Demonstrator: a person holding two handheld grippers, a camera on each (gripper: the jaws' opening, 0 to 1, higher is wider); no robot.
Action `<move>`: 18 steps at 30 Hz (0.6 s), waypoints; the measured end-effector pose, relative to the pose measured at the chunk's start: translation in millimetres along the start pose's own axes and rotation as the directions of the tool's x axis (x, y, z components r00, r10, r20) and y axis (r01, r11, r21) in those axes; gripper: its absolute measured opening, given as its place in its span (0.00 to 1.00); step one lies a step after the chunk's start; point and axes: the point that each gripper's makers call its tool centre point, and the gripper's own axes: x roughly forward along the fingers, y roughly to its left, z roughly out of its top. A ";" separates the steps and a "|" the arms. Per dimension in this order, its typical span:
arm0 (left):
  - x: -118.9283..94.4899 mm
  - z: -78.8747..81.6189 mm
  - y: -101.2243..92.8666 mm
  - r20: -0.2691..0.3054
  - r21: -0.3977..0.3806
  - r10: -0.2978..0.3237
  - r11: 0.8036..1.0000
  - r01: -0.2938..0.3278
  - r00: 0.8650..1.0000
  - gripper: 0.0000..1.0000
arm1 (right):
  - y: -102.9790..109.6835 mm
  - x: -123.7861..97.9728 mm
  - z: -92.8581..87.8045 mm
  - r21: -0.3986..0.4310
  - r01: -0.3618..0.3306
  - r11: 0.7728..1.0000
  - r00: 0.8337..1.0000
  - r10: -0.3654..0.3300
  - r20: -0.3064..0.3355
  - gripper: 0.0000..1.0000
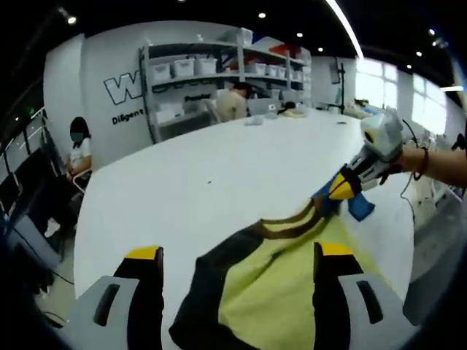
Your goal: Fold the garment on the visible template until the final outline fits inside the template.
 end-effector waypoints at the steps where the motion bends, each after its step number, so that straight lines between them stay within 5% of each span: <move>1: 4.1 0.2 1.9 -0.002 0.002 -0.001 1.000 0.001 1.000 0.79 | 0.5 -0.2 -0.3 0.009 -0.005 1.000 1.000 0.005 0.002 0.00; 18: 99.9 -31.0 26.0 -0.153 0.048 -0.005 0.999 0.013 0.988 0.64 | 1.4 3.2 -5.6 0.024 -0.027 0.999 1.000 0.027 -0.003 0.00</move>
